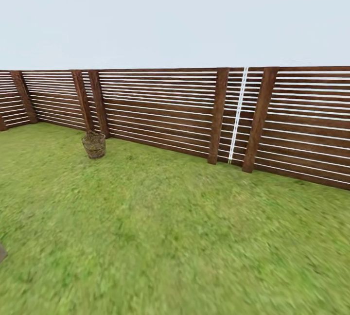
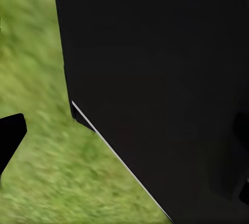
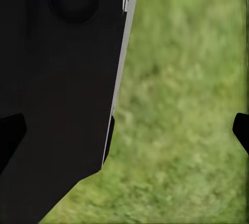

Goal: Take the three Easter eggs out of the wicker basket on the lawn in the garden, then place them on the lawn next to a single tree (choose any tree) so that all three eggs are next to the same tree and none are left in the basket.

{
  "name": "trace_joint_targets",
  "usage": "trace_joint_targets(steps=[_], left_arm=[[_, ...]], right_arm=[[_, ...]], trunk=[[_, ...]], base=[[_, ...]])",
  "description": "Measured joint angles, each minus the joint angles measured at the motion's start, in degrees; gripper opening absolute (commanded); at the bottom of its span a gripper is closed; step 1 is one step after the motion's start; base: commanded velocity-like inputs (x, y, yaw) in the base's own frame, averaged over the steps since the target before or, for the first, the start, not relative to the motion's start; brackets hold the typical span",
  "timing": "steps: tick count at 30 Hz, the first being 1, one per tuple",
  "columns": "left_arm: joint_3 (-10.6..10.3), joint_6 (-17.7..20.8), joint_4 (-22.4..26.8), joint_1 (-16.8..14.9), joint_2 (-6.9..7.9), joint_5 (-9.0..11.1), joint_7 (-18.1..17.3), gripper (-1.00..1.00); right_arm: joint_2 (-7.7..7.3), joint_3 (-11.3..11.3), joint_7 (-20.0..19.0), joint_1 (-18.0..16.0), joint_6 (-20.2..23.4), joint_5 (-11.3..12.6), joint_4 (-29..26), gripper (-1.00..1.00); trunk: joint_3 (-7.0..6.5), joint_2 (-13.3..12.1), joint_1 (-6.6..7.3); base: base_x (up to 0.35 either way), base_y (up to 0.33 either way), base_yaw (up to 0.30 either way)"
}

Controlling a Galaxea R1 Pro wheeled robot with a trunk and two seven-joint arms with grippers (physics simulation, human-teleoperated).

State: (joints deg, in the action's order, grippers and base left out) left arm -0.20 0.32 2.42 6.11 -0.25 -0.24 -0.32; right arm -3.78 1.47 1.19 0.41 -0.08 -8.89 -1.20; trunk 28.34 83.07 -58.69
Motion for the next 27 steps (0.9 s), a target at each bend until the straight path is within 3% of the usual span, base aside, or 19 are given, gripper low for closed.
trace_joint_targets(steps=[19, 27], left_arm=[[0.0, 0.0, 0.0, 0.0, -0.01, 0.0, 0.0, 1.00], [0.0, 0.0, 0.0, 0.0, -0.01, 0.0, 0.0, 1.00]], right_arm=[[0.00, 0.0, 0.0, 0.0, 0.0, 0.0, 0.0, 1.00], [0.08, 0.1, 0.1, 0.0, 0.0, 0.0, 0.0, 1.00]], trunk=[[0.00, 0.0, 0.00], [0.00, 0.0, 0.00]], base=[[0.326, -0.074, 0.003], [0.326, -0.075, 0.205]])
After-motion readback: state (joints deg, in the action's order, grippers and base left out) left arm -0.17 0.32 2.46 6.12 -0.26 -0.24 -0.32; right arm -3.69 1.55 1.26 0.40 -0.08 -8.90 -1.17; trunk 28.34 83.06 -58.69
